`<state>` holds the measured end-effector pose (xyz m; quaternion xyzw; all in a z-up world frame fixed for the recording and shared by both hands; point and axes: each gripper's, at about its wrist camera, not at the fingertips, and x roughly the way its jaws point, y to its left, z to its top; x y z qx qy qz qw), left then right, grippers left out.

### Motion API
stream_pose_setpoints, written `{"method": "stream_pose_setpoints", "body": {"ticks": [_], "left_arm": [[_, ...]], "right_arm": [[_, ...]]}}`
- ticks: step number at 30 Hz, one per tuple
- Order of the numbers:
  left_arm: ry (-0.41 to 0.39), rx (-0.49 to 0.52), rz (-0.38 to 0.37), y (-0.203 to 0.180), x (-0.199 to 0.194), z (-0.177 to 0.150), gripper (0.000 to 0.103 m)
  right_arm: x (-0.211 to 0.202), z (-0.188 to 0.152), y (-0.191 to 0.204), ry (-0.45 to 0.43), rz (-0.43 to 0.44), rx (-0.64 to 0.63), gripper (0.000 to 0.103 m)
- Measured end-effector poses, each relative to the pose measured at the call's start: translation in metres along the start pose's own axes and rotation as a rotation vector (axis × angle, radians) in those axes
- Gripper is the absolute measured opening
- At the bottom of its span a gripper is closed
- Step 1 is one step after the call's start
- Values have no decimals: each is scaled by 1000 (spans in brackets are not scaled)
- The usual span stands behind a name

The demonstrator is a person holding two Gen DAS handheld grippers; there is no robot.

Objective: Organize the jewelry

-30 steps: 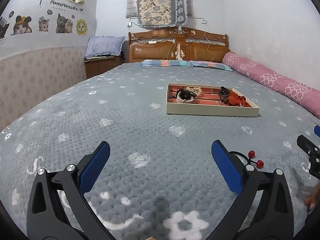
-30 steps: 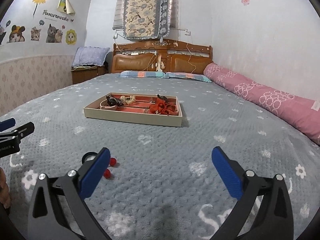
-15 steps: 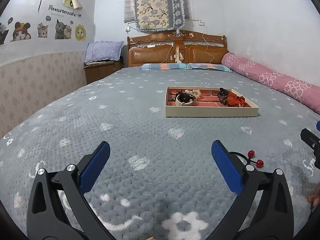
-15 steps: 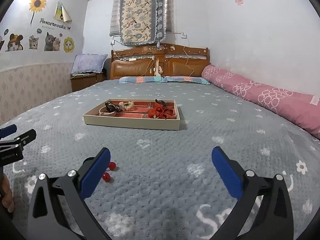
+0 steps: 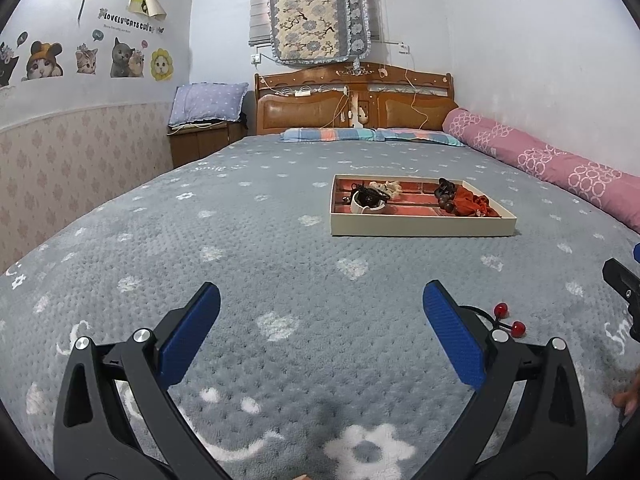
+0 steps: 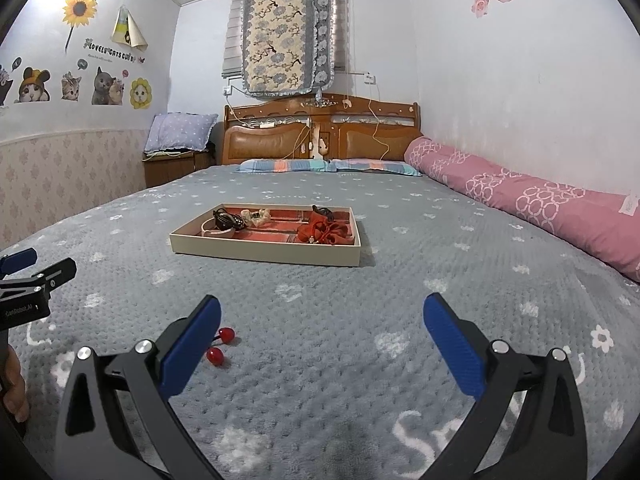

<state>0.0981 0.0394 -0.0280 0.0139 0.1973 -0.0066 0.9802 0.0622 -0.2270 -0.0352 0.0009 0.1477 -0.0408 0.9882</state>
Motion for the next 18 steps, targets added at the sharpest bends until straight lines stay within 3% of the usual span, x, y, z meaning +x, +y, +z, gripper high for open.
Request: {"method": "stream_pose_setpoints", "body": {"ticks": [18], "left_arm": [[-14,5,-6,-2,-1,0,98]], "right_arm": [[0,0,0,-9,1,-2,99]]}}
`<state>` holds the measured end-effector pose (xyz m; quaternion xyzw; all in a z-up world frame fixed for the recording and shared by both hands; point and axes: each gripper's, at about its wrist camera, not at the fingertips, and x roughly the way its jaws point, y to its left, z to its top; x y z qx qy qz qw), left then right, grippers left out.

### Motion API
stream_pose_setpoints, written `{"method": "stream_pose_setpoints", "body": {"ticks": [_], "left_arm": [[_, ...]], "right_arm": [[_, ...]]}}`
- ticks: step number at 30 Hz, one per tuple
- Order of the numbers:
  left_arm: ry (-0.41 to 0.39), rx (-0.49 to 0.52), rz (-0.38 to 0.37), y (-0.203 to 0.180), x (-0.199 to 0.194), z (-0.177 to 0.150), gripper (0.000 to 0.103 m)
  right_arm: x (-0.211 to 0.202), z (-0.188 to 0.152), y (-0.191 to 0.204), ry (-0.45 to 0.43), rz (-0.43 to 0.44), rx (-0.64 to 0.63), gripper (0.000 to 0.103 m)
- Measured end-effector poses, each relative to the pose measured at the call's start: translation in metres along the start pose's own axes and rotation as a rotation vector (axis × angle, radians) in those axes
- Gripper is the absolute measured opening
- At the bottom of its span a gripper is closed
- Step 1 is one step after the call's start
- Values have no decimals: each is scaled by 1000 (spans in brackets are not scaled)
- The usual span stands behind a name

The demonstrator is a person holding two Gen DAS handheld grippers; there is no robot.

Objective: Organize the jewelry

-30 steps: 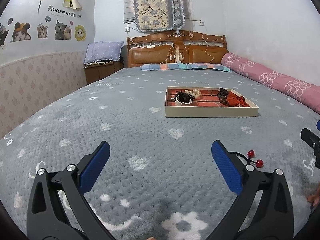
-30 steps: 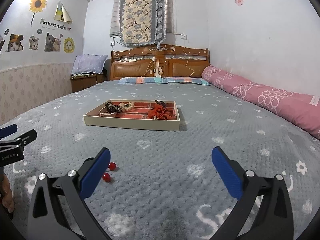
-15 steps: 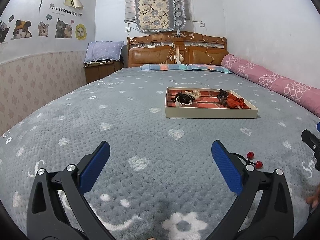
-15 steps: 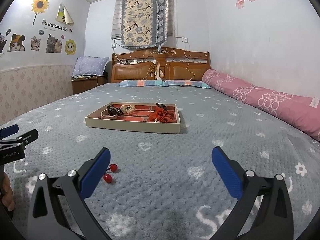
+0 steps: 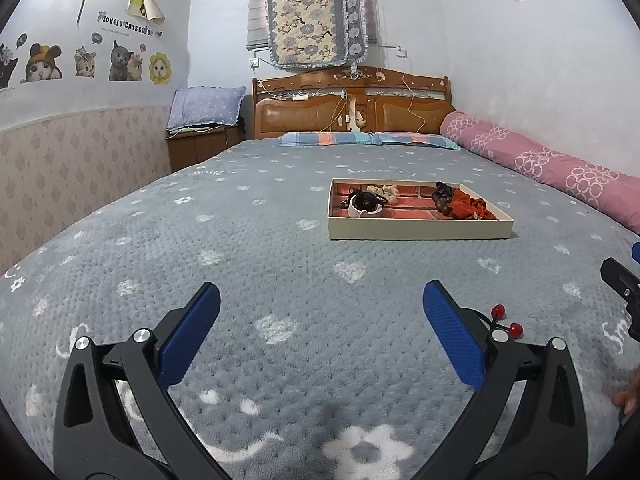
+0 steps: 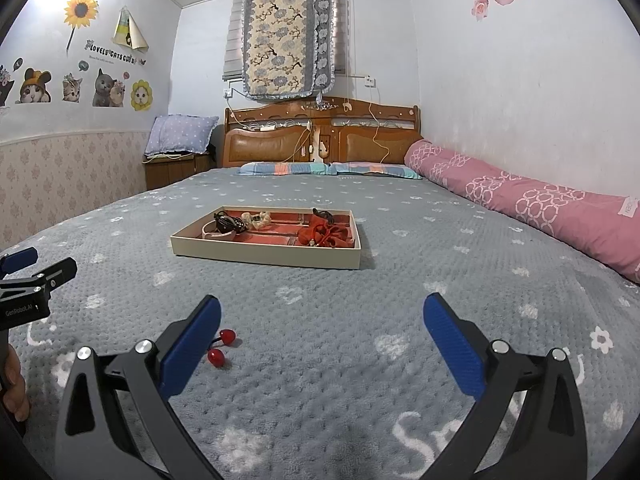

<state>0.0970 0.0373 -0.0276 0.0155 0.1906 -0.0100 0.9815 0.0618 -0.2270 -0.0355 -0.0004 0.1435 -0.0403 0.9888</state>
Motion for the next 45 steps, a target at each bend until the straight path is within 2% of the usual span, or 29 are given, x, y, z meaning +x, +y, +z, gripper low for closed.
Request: {"method": "stream_pose_setpoints", "body": {"ticks": [45], "left_arm": [[-8,7,8,0,-3,-1,98]], "right_arm": [[0,-1,1,-4,-1,-1,99]]}}
